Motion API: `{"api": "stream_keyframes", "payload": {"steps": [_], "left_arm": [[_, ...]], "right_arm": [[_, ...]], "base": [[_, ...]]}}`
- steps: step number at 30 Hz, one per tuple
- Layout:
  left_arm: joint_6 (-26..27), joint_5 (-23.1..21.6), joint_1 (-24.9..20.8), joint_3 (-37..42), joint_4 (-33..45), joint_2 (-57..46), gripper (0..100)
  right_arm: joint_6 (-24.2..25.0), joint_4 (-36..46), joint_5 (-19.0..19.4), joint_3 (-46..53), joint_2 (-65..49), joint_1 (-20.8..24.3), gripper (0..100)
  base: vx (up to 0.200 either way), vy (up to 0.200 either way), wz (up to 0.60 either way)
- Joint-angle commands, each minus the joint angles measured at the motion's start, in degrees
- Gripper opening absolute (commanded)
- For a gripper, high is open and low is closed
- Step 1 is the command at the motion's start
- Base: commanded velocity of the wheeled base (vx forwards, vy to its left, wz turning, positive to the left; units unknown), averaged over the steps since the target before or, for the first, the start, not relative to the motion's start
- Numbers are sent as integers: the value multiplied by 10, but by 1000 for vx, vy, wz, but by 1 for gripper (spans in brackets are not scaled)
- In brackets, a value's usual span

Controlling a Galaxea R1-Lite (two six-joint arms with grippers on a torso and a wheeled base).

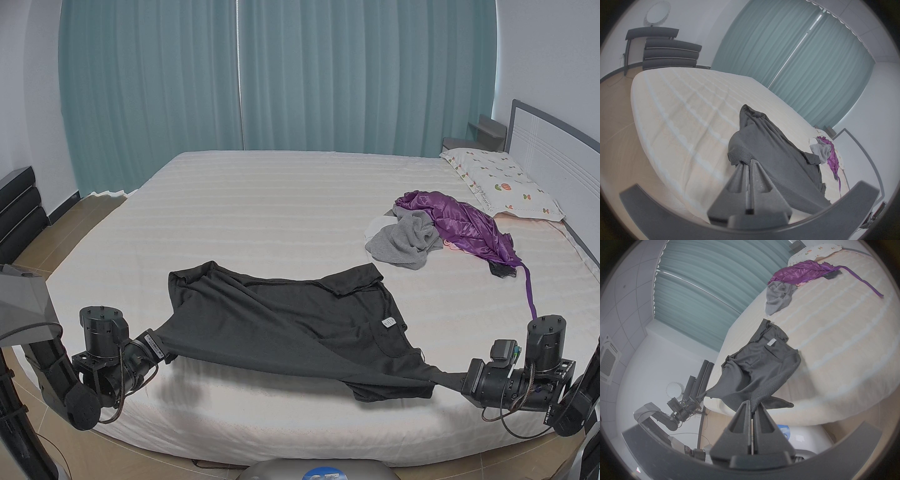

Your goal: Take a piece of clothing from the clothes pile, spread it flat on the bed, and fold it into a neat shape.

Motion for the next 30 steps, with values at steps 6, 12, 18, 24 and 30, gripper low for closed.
{"api": "stream_keyframes", "payload": {"steps": [6,12,18,24,30], "left_arm": [[28,8,-8,20,-1,0,0],[29,8,-13,23,0,2,0],[29,8,-17,24,-1,3,0],[29,8,-17,24,-1,3,0],[29,8,-16,24,-1,10,0]], "right_arm": [[-36,13,17,45,21,4,0],[-54,3,20,39,97,14,100],[-56,-52,8,3,171,10,100],[-58,-80,-53,-35,251,11,100],[-56,-107,-71,-62,292,7,100]], "base": [[0,0,0],[0,0,0],[0,0,0],[0,0,0],[0,0,0]]}}
